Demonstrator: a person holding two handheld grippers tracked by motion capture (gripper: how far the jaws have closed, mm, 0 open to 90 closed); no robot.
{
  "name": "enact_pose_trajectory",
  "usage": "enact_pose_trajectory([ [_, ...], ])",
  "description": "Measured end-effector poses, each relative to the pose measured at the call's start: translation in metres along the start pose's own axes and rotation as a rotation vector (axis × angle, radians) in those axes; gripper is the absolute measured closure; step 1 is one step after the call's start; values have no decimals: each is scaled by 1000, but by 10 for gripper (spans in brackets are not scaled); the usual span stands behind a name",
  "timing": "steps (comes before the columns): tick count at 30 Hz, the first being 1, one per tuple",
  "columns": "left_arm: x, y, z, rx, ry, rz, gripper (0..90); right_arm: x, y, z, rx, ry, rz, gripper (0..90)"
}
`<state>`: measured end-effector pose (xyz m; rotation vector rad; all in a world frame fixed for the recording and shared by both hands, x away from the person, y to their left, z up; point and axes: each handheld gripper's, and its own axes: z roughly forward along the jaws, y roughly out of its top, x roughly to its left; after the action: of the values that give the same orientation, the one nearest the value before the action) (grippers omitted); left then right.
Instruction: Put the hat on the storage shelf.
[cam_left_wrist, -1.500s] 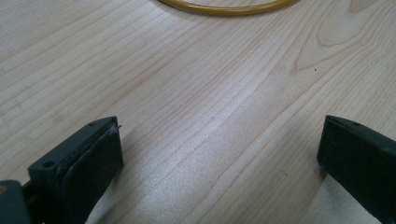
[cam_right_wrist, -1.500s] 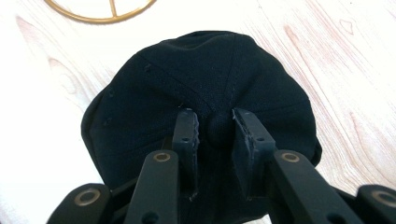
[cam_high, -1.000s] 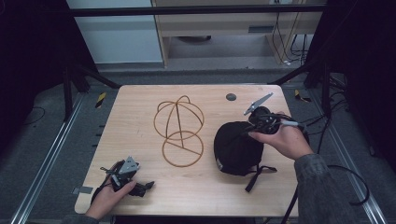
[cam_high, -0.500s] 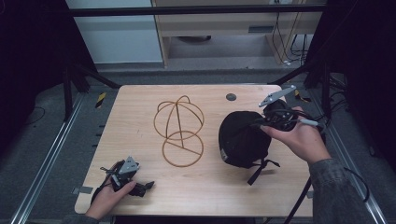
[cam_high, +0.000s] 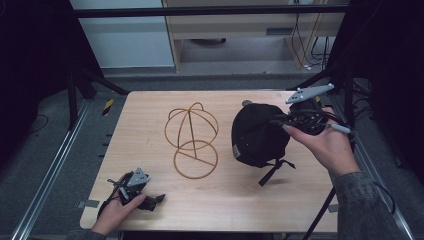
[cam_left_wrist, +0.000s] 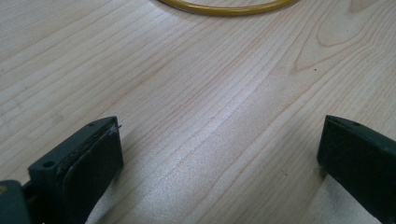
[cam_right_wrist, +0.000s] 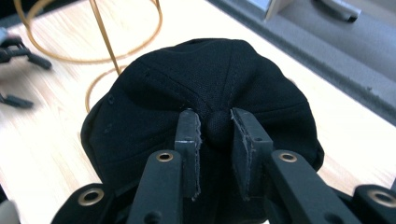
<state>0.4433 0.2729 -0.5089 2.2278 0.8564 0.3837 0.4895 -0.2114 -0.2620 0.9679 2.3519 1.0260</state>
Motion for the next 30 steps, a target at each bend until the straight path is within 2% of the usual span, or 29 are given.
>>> enact_pose_trajectory([
  [6, 0, 0, 0, 0, 0, 0, 0, 6, 5, -9, -63, 13, 0, 735],
  [13, 0, 0, 0, 0, 0, 0, 0, 12, 7, -14, -90, 13, -9, 734],
  [22, 0, 0, 0, 0, 0, 0, 0, 27, 14, -28, -156, 8, -42, 735],
  [30, 0, 0, 0, 1, 0, 0, 0, 37, 32, -44, -204, 5, -83, 735],
])
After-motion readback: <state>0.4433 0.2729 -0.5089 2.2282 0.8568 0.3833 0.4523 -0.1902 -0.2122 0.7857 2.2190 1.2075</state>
